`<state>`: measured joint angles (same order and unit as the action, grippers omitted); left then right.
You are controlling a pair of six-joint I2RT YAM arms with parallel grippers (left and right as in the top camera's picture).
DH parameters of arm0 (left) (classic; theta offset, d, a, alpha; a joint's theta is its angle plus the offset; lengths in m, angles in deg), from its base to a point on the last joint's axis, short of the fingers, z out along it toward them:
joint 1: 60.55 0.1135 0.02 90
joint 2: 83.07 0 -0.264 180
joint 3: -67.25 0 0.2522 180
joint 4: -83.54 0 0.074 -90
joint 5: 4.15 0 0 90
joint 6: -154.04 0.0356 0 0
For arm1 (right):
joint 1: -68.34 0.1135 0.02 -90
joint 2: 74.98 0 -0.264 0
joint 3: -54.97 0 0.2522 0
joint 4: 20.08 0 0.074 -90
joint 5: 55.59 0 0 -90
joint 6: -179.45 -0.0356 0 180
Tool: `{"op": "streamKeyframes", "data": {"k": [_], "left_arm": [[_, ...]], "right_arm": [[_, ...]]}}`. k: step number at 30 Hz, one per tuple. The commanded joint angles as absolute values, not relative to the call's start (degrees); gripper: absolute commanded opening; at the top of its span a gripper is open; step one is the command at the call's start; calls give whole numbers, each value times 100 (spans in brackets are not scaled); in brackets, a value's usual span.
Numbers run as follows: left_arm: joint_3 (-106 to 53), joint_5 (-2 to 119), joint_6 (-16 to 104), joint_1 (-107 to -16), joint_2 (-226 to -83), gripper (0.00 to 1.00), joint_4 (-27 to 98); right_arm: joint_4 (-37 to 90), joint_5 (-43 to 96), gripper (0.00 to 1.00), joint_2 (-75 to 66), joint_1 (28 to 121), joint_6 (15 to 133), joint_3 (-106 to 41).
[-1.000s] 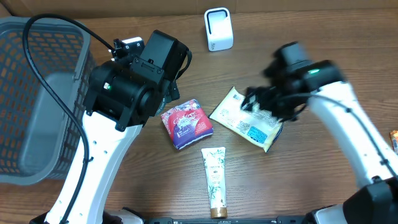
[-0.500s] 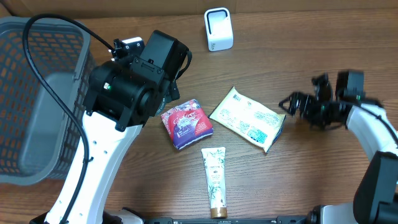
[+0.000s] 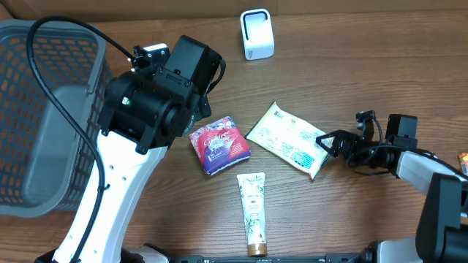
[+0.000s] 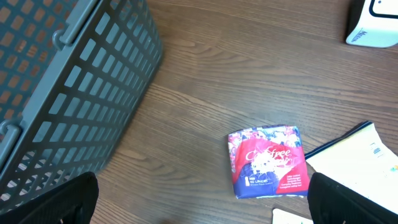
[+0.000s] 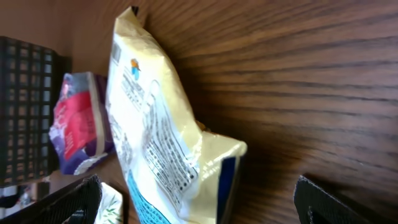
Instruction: Scan the item barcode
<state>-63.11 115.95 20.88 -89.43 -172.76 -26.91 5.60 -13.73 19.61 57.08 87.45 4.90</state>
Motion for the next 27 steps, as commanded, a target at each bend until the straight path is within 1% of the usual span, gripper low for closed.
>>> {"op": "streamKeyframes", "data": {"k": [1, 7, 12, 13, 15, 16, 17, 23, 27], "left_arm": [[-6313, 11598, 2029, -8972, -17276, 100, -2702], [-6313, 11598, 2029, -8972, -17276, 100, -2702], [-6313, 11598, 2029, -8972, -17276, 100, -2702], [-6313, 11598, 2029, -8972, -17276, 100, -2702], [-6313, 11598, 2029, -8972, -17276, 100, -2702], [-6313, 11598, 2029, -8972, -17276, 100, -2702], [-6313, 11598, 2029, -8972, -17276, 100, -2702], [-6313, 11598, 2029, -8972, -17276, 99, -2702], [-6313, 11595, 2029, -8972, -17276, 100, -2702]], "right_arm": [[365, -1342, 100, 2501, 5760, 8577, 614], [-52, -1427, 100, 3310, 6453, 8457, 463], [-120, -999, 100, 3863, 7069, 8323, 168], [-137, -968, 84, 3950, 7102, 8325, 127], [-192, -982, 30, 4092, 7106, 8321, 85], [-205, -979, 13, 4105, 7087, 8323, 85], [-225, -973, 4, 4107, 7074, 8341, 85], [-371, -1017, 4, 4107, 7052, 8367, 61], [-303, -1609, 4, 3998, 7052, 8369, -87]]}}
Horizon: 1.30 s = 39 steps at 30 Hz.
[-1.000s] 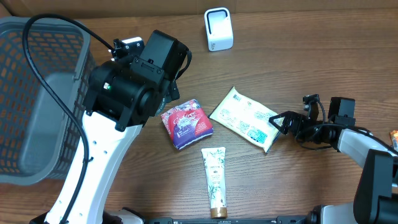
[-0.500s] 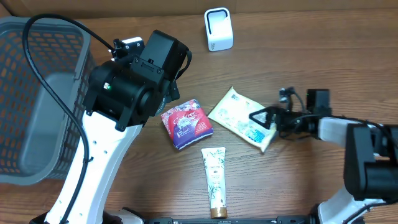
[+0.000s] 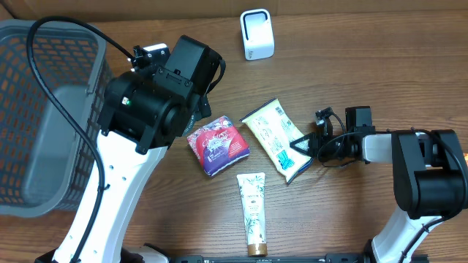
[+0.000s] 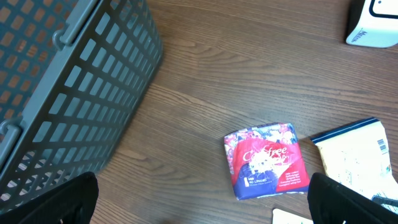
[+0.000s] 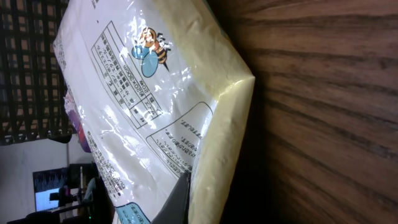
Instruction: Scan the item barcode
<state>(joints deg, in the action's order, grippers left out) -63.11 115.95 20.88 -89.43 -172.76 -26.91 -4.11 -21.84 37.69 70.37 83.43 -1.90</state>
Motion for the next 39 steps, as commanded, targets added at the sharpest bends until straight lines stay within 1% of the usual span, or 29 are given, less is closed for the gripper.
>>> {"op": "streamKeyframes", "data": {"k": [1, 7, 12, 15, 19, 27, 35, 39], "left_arm": [[-6313, 11598, 2029, -8972, -17276, 99, -2702], [-6313, 11595, 2029, -8972, -17276, 100, -2702], [-6313, 11595, 2029, -8972, -17276, 100, -2702], [-6313, 11595, 2029, -8972, -17276, 100, -2702], [-6313, 11595, 2029, -8972, -17276, 100, -2702], [-6313, 11595, 2029, -8972, -17276, 100, -2702], [-6313, 11598, 2029, -8972, -17276, 100, -2702], [-6313, 11598, 2029, -8972, -17276, 100, -2702]], "right_arm": [[-317, -1895, 4, 3900, 7052, 8369, -125], [-308, -2964, 4, 2840, 7052, 8391, -374], [-306, -3169, 4, 1574, 7063, 8387, -465], [-308, -3587, 4, 892, 7050, 8384, -465], [-308, -4144, 4, 320, 7015, 8319, -465], [-734, -5556, 4, 114, 7015, 7606, -465], [-1259, -5554, 4, 116, 7015, 6511, -465], [-1729, -5554, 4, 116, 7015, 5567, -465]]}}
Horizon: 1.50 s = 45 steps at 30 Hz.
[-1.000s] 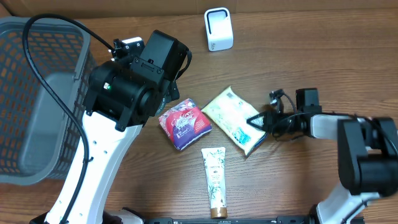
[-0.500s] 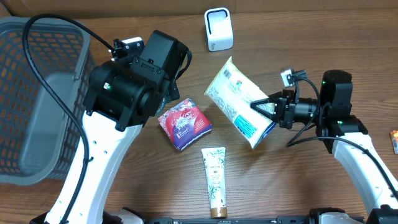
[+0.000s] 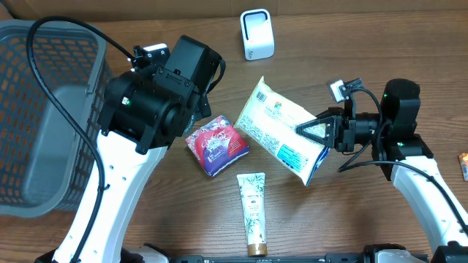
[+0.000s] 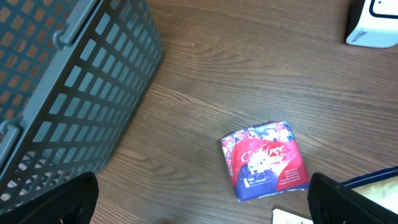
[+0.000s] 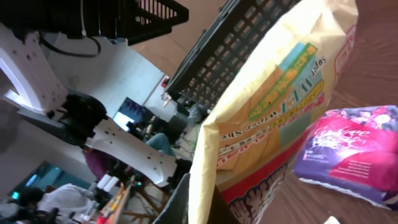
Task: Scan the item barcode
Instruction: 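Carry the wet-wipes pack with the right gripper to the white scanner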
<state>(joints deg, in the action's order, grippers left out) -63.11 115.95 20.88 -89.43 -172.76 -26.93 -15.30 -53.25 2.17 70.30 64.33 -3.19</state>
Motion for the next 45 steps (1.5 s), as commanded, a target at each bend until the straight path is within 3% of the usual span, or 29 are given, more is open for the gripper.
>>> {"op": "streamKeyframes", "data": {"k": [1, 9, 17, 22, 29, 38, 45], "left_arm": [[-6313, 11598, 2029, -8972, -17276, 100, -2702], [-6313, 11598, 2029, -8972, -17276, 100, -2702], [-6313, 11595, 2029, -8972, -17276, 100, -2702], [-6313, 11598, 2029, -8972, -17276, 99, -2702], [-6313, 11598, 2029, -8972, -17276, 100, -2702], [-6313, 11598, 2029, -8972, -17276, 100, -2702], [-6313, 11598, 2029, -8972, -17276, 100, -2702]], "right_arm": [[-1884, -5554, 4, 116, 7015, 5375, -465], [-2832, -5554, 4, 116, 7015, 4573, -465], [-2946, -4892, 4, 357, 7015, 5906, -461], [-3193, -3523, 4, 722, 7021, 6446, -463], [-2533, 288, 4, 962, 7021, 7670, -715], [-1567, 2461, 4, 1452, 7463, 9912, -2133], [-1344, 4400, 4, 2632, 8182, 12074, -3128]]}}
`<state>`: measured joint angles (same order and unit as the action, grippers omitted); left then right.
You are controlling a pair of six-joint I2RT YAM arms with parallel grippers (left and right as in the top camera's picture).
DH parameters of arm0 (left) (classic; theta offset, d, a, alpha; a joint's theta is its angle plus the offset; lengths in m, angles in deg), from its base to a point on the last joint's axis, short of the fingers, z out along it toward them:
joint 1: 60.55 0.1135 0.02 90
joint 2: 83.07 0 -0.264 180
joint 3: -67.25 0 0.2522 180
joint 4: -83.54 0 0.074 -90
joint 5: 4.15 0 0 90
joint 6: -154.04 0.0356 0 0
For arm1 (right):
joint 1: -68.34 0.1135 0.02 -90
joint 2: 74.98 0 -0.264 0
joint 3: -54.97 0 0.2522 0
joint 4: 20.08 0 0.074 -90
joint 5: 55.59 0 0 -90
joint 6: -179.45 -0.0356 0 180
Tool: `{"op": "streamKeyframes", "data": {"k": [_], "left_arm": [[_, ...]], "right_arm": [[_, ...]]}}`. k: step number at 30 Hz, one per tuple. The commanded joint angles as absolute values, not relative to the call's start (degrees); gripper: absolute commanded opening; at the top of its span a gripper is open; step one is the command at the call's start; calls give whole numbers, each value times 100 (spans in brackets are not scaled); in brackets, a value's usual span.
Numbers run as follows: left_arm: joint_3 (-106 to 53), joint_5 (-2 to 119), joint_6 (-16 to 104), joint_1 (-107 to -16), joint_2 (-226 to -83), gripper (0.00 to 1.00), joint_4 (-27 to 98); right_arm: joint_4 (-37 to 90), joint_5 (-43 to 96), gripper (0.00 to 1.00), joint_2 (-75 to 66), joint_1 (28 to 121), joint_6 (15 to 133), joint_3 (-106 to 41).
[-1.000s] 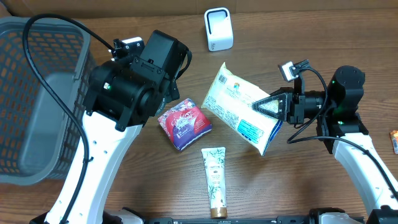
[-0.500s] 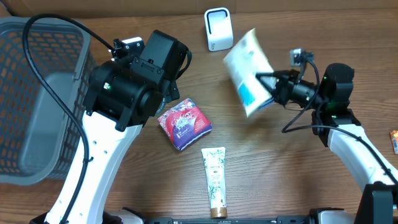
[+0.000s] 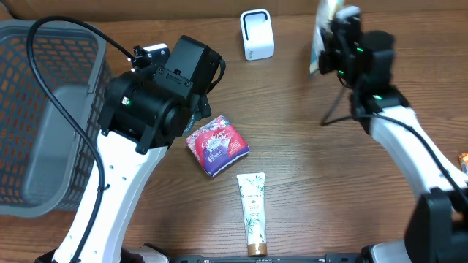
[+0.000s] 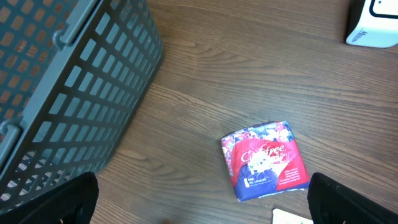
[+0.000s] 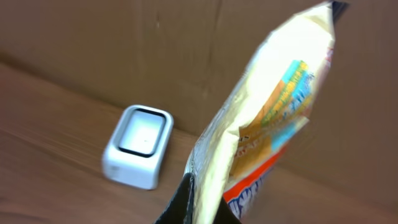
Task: Scan the item barcode
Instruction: 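Carry the wet-wipes pack with the right gripper to the white scanner, then hold the wet-wipes pack barcode against the scanner window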
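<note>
A yellow snack pouch (image 5: 268, 118) hangs upright with my right gripper (image 5: 208, 208) shut on its lower edge. The white barcode scanner (image 5: 138, 146) stands on the table to the left of the pouch. From overhead the pouch (image 3: 319, 33) shows edge-on in the right gripper (image 3: 330, 40), at the back of the table, right of the scanner (image 3: 257, 33). My left gripper (image 4: 202, 208) is open, high above the table, with nothing between its fingers (image 4: 53, 199).
A grey mesh basket (image 3: 44, 109) fills the left side. A red and purple pad pack (image 3: 218, 146) and a cream tube (image 3: 253, 212) lie mid-table, below the left arm. A small orange thing (image 3: 463, 161) sits at the right edge. A cardboard wall (image 5: 124, 43) backs the table.
My right gripper, still shut on the pouch, has moved from over the middle right of the table to the back, beside the scanner. The pouch now stands edge-on. The left arm is unmoved.
The pouch first lay flat on the table with my right gripper open at its right corner. Then the gripper was shut on that corner, the pouch turned leftward. Later it was held above the table, and now it hangs beside the scanner.
</note>
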<state>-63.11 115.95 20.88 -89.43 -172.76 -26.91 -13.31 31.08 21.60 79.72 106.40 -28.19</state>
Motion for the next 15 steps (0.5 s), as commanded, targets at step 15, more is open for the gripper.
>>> {"op": "streamKeyframes", "data": {"k": [15], "left_arm": [[-6313, 11595, 2029, -8972, -17276, 99, -2702]], "right_arm": [[-2559, 5580, 4, 4000, 8678, 14550, -3742]]}}
